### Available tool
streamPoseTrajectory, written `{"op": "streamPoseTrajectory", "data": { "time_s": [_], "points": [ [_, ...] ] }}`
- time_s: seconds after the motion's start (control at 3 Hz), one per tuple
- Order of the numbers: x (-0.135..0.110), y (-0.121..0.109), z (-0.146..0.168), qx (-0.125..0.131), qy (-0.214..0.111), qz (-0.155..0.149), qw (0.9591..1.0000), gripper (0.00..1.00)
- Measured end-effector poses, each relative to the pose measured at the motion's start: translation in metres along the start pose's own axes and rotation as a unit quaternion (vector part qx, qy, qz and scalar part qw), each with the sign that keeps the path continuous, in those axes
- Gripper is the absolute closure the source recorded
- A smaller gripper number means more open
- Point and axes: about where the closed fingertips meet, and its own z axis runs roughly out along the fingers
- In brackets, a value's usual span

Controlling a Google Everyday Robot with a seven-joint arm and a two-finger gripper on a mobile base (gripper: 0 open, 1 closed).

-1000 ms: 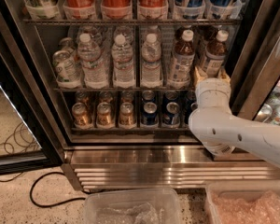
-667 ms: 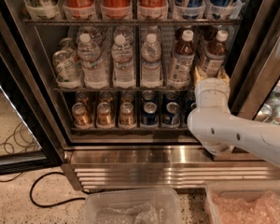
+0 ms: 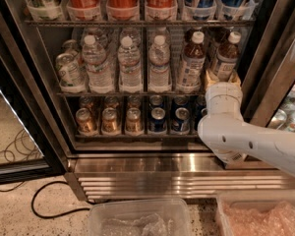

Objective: Pick blue plastic bottle from middle shelf of fridge

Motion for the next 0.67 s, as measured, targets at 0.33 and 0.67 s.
{"op": "streamPoseTrajectory", "data": {
  "time_s": [0.33,0.67],
  "points": [
    [-0.0026,-0.0001,-0.0035,-0.009,-0.012,-0.001,0.9999,1.0],
    [-0.0033,-0.0006,-0.0041,-0.008,-0.013,0.0,0.9999,1.0]
  ]
}}
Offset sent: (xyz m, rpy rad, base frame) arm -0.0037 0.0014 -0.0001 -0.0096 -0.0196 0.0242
